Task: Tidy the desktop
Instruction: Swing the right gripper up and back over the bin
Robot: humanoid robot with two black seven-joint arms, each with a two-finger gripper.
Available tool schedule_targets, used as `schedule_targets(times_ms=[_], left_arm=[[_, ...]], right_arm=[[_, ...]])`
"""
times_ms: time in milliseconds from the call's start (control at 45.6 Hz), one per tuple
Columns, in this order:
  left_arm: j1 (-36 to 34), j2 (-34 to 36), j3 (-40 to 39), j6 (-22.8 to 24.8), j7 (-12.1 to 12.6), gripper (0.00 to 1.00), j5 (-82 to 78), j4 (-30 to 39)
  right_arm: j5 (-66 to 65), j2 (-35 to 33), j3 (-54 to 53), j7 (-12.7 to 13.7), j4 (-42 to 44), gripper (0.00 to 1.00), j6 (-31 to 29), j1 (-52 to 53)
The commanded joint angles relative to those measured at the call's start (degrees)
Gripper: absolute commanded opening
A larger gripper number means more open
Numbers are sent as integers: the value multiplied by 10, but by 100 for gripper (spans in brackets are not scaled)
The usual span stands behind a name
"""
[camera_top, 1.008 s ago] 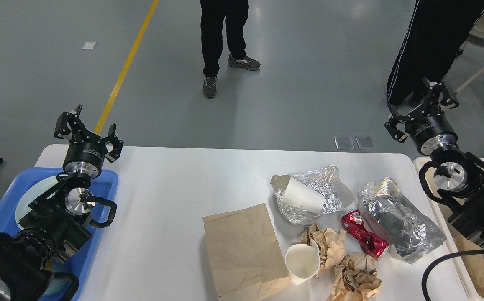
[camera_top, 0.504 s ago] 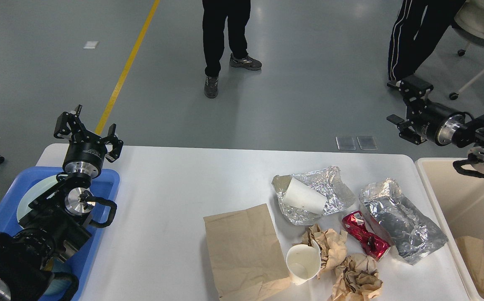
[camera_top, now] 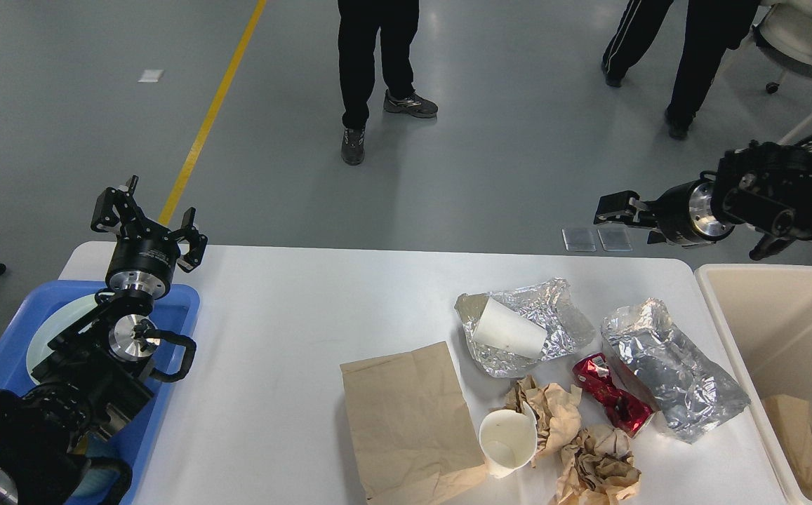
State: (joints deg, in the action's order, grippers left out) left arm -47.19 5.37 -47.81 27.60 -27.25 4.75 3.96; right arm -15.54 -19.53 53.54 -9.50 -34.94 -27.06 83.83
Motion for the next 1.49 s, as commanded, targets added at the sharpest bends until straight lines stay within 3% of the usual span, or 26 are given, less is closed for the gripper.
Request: schedule_targets(times_ms=[0, 175, 526, 723, 833, 1271, 1468], left_arm=[[0, 0, 0, 0, 0, 96, 0, 0], [0, 0, 0, 0, 0, 96, 0, 0], [1, 0, 0, 0, 0, 96, 0, 0], [0, 0, 0, 0, 0, 96, 0, 0], [1, 0, 0, 0, 0, 96, 0, 0], [0, 0, 0, 0, 0, 96, 0, 0], [1, 0, 0, 0, 0, 96, 0, 0]], right_arm=[[3, 51, 119, 1, -12, 100, -86, 59], [41, 72, 143, 1, -44, 100, -279, 152], [110, 61, 150, 1, -145, 100, -279, 397], [106, 61, 154, 7, -160, 100, -279, 421], [104, 47, 152, 7, -155, 100, -279, 392], [103, -67, 163, 9, -87, 100, -279, 71], [105, -92, 148, 9, -84, 100, -221, -25]])
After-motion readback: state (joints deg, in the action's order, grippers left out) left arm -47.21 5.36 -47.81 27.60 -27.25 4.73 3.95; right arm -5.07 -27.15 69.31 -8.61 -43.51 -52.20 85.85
